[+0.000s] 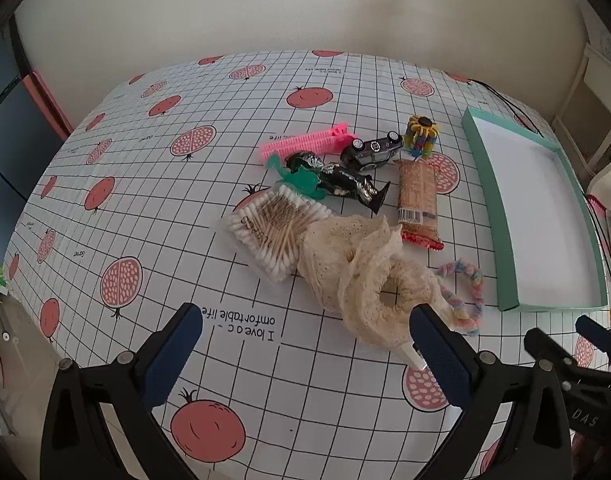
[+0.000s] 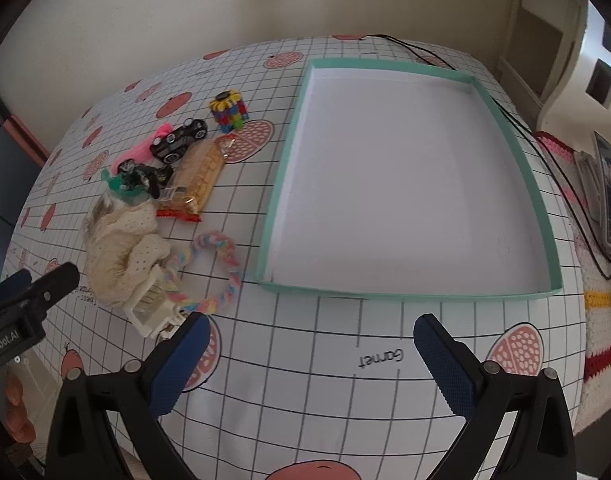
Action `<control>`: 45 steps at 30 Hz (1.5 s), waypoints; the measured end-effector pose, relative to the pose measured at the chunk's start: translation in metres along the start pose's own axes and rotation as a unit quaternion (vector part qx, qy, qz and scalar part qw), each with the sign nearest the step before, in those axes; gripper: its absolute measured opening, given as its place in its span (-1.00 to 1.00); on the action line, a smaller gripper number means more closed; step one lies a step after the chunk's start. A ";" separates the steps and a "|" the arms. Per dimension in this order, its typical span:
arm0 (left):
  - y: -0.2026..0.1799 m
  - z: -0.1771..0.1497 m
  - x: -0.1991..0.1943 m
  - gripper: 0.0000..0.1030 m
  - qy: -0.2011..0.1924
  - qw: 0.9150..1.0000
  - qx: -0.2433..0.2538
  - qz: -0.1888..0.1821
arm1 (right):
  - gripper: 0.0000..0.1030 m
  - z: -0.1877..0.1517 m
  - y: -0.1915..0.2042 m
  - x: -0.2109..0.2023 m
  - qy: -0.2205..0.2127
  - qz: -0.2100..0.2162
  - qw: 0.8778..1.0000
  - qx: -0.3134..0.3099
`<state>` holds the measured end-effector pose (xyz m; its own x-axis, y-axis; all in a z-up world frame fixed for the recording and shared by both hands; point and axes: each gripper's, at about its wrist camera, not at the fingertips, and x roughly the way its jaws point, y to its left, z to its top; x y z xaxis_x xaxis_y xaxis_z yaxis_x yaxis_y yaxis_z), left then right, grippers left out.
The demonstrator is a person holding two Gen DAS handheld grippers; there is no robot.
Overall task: Organize objects
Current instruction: 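Grasp the cream lace fabric with the left tool while the right tool grasps the rainbow ring, then carry the lace fabric and rainbow ring with both tools into the teal tray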
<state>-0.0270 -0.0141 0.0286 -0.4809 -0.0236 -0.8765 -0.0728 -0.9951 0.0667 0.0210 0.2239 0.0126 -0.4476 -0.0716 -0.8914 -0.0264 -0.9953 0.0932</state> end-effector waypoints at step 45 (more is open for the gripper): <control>-0.009 0.006 0.040 -0.85 0.073 0.991 -0.010 -0.115 | -0.82 0.018 0.071 0.024 0.032 0.078 0.991 -0.100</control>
<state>-0.0503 -0.0061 -0.0039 -0.3213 0.1925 -0.9272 -0.1480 -0.9773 -0.1516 -0.0080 0.1531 0.0055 -0.3750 -0.2242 -0.8995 0.2198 -0.9642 0.1486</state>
